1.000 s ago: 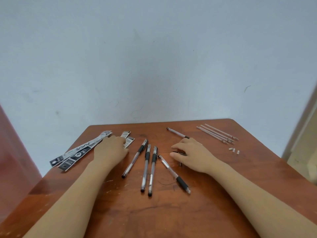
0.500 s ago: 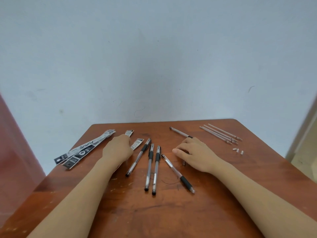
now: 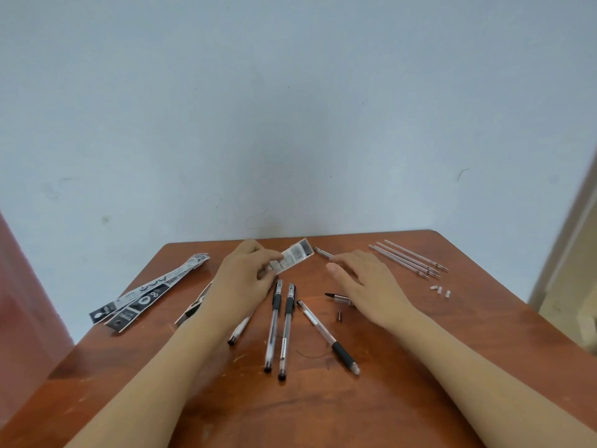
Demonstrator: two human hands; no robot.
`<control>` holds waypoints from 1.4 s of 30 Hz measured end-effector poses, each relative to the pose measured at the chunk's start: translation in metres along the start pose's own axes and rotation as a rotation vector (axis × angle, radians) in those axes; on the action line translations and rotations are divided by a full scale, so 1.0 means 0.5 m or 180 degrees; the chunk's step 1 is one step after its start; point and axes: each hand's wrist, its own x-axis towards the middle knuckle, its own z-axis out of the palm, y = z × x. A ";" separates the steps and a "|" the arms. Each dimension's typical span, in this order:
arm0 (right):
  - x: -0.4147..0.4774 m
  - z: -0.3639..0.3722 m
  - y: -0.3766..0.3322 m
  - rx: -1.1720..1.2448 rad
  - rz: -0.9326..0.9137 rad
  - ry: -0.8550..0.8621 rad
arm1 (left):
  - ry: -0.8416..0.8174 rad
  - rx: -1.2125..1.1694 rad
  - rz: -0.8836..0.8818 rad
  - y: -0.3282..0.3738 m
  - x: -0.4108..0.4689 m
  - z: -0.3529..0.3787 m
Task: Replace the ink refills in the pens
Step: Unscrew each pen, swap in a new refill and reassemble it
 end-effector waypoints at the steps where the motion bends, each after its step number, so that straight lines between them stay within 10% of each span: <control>1: -0.001 0.000 -0.002 0.0086 -0.0007 0.0061 | 0.0012 -0.0070 0.0116 0.011 -0.003 0.000; 18: -0.015 -0.004 -0.037 0.0402 -0.0338 0.0287 | -0.0451 -0.0280 0.0372 0.053 -0.025 0.015; 42: -0.002 -0.020 -0.008 0.0828 -0.0009 0.0963 | 0.0218 0.0053 0.0122 0.028 -0.013 0.008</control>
